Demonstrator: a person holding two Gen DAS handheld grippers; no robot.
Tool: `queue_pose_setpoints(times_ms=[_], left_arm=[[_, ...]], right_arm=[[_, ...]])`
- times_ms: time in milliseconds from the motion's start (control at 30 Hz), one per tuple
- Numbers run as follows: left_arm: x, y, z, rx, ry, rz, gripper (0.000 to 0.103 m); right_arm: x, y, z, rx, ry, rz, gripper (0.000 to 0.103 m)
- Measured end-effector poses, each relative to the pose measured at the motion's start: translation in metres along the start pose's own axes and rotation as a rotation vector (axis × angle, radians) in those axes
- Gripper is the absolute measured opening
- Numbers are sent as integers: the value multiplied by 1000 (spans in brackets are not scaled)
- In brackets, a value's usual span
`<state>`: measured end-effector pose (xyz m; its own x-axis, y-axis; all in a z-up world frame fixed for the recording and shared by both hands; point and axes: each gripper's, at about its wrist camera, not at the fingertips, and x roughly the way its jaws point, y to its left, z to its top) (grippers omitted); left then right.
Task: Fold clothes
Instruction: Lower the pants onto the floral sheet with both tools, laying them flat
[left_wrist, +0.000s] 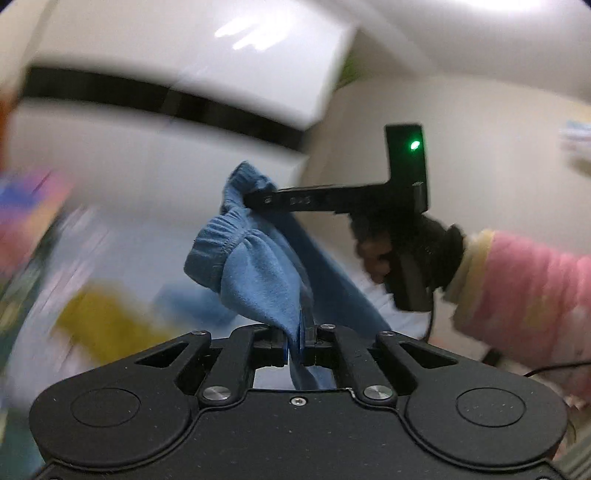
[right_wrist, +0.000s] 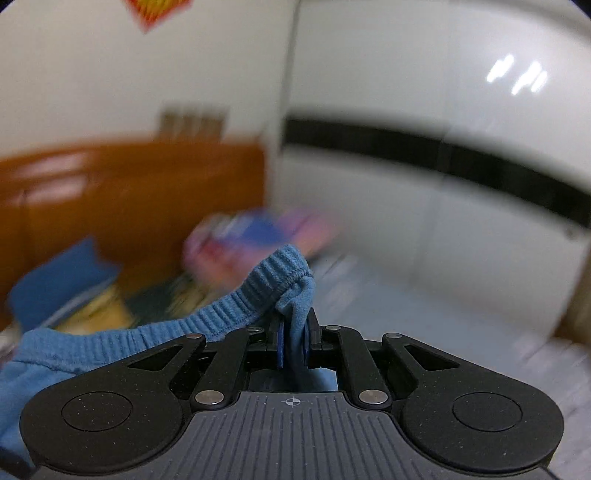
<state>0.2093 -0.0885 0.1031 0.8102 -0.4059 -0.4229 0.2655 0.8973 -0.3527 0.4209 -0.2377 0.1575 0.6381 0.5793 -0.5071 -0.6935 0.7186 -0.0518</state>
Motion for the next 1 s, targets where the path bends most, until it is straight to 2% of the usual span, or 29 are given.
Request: queue_pose_setpoints(times_ms=[167, 267, 333, 433, 533, 633, 733, 1000], left_arm=[[-18, 111, -110, -251, 193, 267, 0], [-39, 173, -157, -365, 263, 385, 0], [-55, 212, -183, -431, 290, 456, 0], [-77, 255, -203, -530, 290, 539, 0], [-85, 285, -221, -585, 288, 605, 0], [-88, 314, -229, -636, 288, 644, 0], [-93, 328, -240, -660, 300, 671, 0], [-69, 367, -275, -685, 387, 673, 0]], right_arm=[[157, 110, -89, 125, 236, 164, 7], [237, 178, -125, 118, 364, 235, 7], [267, 217, -145, 79, 421, 280, 7], [300, 265, -160, 2, 480, 333, 7], [332, 300, -160, -61, 523, 386, 7], [362, 337, -162, -130, 556, 426, 7], [390, 364, -167, -172, 597, 459, 7], [423, 384, -203, -200, 695, 459, 8]])
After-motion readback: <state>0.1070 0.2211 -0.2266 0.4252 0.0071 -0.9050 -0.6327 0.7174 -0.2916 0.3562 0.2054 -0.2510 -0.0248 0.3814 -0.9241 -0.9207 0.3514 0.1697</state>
